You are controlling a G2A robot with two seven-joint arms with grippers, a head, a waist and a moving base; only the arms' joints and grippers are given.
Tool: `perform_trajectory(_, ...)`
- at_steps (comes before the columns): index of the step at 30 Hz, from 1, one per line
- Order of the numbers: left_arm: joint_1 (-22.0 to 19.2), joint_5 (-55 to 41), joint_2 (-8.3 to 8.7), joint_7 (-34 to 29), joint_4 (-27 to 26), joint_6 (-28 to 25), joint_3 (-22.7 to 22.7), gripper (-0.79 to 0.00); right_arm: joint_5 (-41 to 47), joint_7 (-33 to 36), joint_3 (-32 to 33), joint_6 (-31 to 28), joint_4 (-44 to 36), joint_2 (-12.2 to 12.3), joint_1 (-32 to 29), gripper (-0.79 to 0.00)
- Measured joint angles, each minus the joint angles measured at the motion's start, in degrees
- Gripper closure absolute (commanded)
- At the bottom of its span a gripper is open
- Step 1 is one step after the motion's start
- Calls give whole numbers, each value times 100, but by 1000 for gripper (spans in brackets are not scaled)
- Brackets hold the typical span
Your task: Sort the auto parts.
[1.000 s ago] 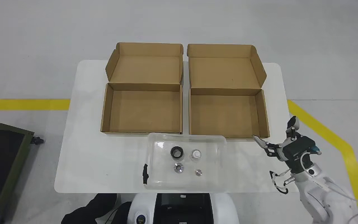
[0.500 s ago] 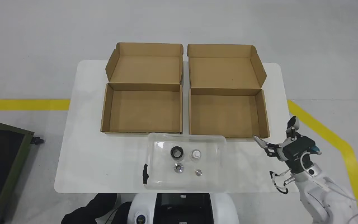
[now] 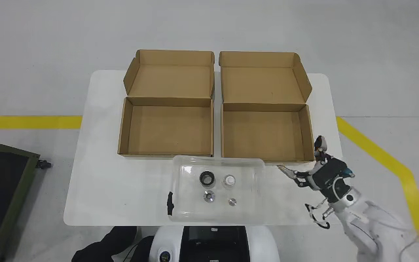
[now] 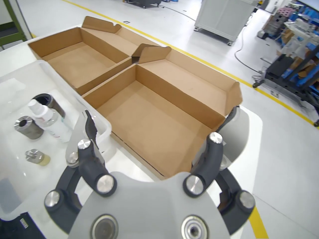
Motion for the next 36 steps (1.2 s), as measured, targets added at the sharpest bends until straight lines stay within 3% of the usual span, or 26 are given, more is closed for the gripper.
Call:
perform_trajectory(15,0,0,0,0,0,0,0,-785,-104,1191,-1313,-1369,-351,99,648,-785)
perform_trajectory(32,0,0,0,0,0,0,0,-785,-742,1441,-2284,-1467,138,153,1096,-785)
perform_trajectory(36,0,0,0,0,0,0,0,-785,-910,1466,-2435,-1375,307,162,1208,-727)
